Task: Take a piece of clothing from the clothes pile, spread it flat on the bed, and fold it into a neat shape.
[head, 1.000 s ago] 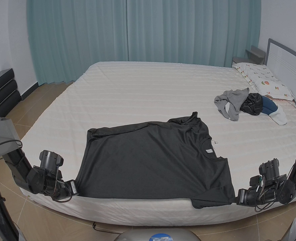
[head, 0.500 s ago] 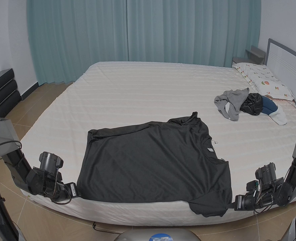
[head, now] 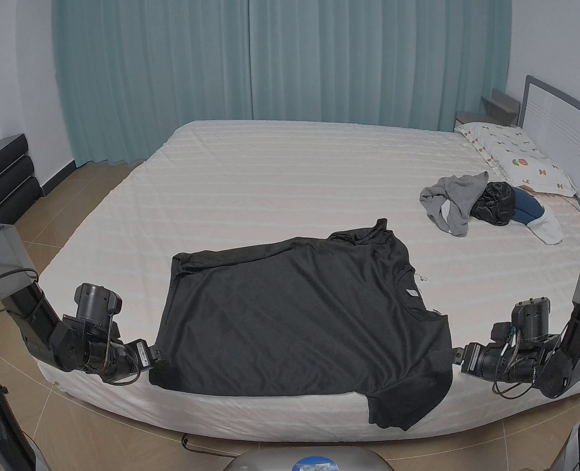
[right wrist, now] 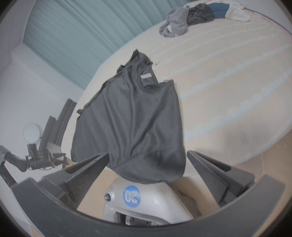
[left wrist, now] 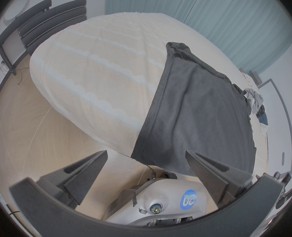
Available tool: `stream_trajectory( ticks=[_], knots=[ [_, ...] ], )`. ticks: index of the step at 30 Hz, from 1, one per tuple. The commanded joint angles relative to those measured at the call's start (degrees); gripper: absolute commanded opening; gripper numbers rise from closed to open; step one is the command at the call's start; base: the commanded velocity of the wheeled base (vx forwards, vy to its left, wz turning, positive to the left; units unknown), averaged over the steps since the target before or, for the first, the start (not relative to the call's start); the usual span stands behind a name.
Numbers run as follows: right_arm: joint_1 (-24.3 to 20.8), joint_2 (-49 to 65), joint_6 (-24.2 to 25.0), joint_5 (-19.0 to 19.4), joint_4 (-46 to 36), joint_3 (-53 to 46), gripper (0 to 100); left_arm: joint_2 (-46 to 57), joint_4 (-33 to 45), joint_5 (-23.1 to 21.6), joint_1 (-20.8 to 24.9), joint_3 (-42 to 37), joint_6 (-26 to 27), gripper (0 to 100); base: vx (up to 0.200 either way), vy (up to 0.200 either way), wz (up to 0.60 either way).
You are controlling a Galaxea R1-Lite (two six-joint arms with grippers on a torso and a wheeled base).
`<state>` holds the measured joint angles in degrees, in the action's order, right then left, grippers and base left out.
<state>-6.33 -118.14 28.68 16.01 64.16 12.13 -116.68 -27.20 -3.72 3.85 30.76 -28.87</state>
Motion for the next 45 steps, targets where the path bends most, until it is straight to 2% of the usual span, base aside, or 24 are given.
stream_trajectory(
  ticks=[1,4,7,15,24,31,40,45],
  knots=[
    [1.1,-0.2,1.0,-0.1,2.1,0.4,100,0.8,0.0,0.0,-0.2,1.2,-0.4,100,0.000,0.000,0.00],
    [1.1,-0.7,1.3,0.0,2.3,0.4,100,0.6,-0.1,0.0,-0.3,1.7,-0.6,100,0.000,0.000,0.00],
    [1.1,-0.7,1.5,0.1,2.4,0.7,100,0.8,-0.2,-0.1,-1.1,2.6,-3.4,100,0.000,0.000,0.00],
    [1.2,-0.5,3.0,0.1,2.5,1.6,100,0.5,-0.1,-1.7,-1.7,3.2,-4.4,100,0.000,0.200,0.00],
    [1.2,-0.7,3.2,0.1,2.5,2.0,100,0.2,-0.3,-2.2,-1.7,3.9,-4.7,100,0.000,0.000,0.00],
    [1.1,-0.8,3.2,0.2,2.5,2.1,100,0.3,-0.8,-2.3,-1.3,4.5,-7.6,100,0.000,0.000,0.00],
    [1.0,-1.0,3.2,0.2,2.5,2.5,100,0.1,-0.8,-3.2,-1.2,4.6,-7.8,100,0.200,0.000,0.00],
    [1.1,-1.5,3.3,0.2,2.5,2.7,100,0.1,-0.8,-3.3,-1.2,5.1,-9.6,100,0.120,0.000,0.00]
  ],
)
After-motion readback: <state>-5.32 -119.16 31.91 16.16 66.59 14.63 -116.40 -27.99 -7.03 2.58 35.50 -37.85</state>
